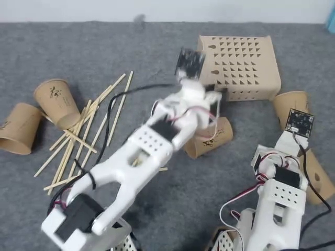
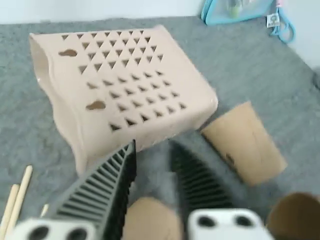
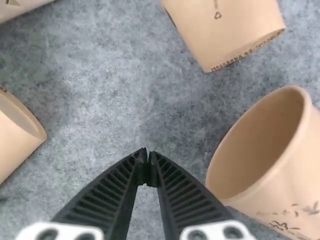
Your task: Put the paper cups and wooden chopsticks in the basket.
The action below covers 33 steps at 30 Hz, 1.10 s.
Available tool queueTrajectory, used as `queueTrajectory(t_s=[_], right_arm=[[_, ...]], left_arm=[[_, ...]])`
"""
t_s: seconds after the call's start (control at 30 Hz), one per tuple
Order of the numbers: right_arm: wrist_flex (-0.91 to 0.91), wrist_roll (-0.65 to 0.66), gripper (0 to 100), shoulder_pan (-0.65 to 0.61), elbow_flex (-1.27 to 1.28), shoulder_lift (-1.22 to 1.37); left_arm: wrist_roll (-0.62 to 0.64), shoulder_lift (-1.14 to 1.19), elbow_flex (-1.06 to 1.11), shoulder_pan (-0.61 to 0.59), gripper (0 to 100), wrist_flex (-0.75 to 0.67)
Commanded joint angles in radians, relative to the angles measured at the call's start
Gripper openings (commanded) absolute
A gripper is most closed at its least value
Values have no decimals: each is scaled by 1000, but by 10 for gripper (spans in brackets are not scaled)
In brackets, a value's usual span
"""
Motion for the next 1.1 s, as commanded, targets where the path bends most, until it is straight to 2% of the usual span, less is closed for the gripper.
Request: queueTrajectory(t_s=[0.0,0.17,0.33,0.5,0.87,1.07], right_arm=[[-10,21,6,8,-6,-27],[-10,21,6,5,-6,-27],[-10,21,6,4,-6,-27],[-10,21,6,4,-6,-33],[22,21,6,7,-12,-38],[24,18,6,8,-12,-38]], left_arm=[[-52,-77,180,-5,288,-226],[-110,5,145,-43,291,-204],[-118,201,-28,-110,291,-204],[-173,405,-185,-112,291,-206],[-170,677,-387,-80,288,-384],[-176,726,-421,-28,153,-535]])
